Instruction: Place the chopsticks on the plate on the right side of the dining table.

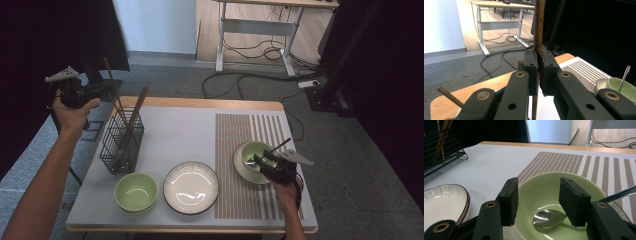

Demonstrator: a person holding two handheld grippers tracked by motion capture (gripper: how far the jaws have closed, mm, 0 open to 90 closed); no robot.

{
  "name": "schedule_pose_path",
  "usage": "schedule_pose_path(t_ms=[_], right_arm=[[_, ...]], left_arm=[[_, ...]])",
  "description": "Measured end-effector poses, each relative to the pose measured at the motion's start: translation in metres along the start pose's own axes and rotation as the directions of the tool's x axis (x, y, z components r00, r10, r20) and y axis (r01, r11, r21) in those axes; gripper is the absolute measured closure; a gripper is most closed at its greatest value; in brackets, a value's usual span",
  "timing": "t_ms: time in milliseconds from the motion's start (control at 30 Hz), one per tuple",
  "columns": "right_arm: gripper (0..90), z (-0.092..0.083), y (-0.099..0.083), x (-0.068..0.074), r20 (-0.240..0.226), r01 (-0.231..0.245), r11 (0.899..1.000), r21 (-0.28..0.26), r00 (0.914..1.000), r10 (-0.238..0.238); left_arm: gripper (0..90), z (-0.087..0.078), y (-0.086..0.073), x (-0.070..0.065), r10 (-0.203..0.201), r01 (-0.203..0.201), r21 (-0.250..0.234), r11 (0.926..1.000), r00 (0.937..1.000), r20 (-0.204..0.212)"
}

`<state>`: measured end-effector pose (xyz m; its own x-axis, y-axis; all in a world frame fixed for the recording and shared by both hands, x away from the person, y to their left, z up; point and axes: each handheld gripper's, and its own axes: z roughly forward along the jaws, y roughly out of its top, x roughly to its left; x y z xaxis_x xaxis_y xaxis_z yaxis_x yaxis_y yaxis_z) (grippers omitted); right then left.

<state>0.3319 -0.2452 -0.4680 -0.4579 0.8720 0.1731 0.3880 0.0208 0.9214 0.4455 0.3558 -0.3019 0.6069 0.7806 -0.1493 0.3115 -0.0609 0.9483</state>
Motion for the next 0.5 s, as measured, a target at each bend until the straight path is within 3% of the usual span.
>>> schedule_pose_path(t_ms=[500], right_arm=[[49.9,-0.0015,0.0006,-0.0017,0.004,-0.001,1.0,-0.004,1.0,0.001]], left_arm=[[84.7,0.0064,0.0104,-0.008,0.01,-0.01,-0.013,0.9999,0.9999,0.012]])
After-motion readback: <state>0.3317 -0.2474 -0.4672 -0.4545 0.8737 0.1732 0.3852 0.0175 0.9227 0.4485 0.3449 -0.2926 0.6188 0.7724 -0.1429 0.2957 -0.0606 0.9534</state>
